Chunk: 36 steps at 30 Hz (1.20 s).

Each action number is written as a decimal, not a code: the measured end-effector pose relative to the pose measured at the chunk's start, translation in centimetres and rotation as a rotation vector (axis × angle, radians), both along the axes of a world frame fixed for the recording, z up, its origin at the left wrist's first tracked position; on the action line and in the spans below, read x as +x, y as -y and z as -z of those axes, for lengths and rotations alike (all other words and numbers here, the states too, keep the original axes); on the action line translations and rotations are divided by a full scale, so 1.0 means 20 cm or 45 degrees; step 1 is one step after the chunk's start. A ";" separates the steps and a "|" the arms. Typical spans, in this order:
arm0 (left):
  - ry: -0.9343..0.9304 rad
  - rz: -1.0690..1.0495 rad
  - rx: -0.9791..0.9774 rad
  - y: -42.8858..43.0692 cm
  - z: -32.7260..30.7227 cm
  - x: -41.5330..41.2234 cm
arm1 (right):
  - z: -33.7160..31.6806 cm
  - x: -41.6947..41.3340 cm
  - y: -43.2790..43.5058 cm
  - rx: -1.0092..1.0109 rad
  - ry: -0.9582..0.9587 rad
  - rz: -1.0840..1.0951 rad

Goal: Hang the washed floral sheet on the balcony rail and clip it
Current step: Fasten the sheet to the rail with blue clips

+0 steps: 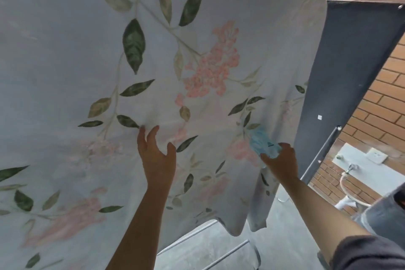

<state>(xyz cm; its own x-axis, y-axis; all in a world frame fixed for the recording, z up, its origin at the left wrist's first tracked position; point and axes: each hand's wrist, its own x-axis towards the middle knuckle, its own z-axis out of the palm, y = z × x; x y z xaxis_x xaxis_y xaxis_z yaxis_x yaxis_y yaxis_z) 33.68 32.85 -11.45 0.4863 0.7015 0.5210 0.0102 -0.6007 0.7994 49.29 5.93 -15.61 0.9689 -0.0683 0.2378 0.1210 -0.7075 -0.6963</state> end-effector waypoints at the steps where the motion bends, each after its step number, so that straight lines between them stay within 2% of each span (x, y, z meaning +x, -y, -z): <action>1: 0.014 -0.010 0.000 0.05 0.00 0.04 | 0.00 0.03 0.03 -0.015 0.003 -0.067; 6: -0.009 -0.010 -0.070 0.33 0.04 0.23 | -0.01 0.20 0.12 -0.015 0.010 -0.230; 13: -0.125 -0.027 -0.129 0.67 0.10 0.38 | -0.07 0.39 0.40 -0.006 0.058 -0.109; 17: -0.197 -0.028 -0.138 0.74 0.12 0.41 | -0.05 0.41 0.42 -0.054 0.099 -0.303; 19: -0.212 -0.028 -0.140 0.75 0.11 0.43 | -0.05 0.44 0.46 0.002 0.096 -0.220; 23: -0.153 0.038 -0.123 0.76 0.07 0.49 | -0.04 0.49 0.60 0.003 0.014 -0.015; 26: -0.146 0.120 -0.135 0.80 0.05 0.57 | -0.03 0.52 0.67 0.000 0.007 -0.075; 29: -0.249 0.224 -0.108 0.87 0.05 0.67 | -0.01 0.55 0.69 -0.026 -0.038 -0.179; 32: -0.295 0.458 0.055 0.97 0.03 0.78 | 0.01 0.62 0.71 -0.059 -0.021 -0.265; 36: -0.567 0.665 0.699 1.09 -0.06 1.03 | 0.00 0.80 0.77 -0.115 -0.046 -0.327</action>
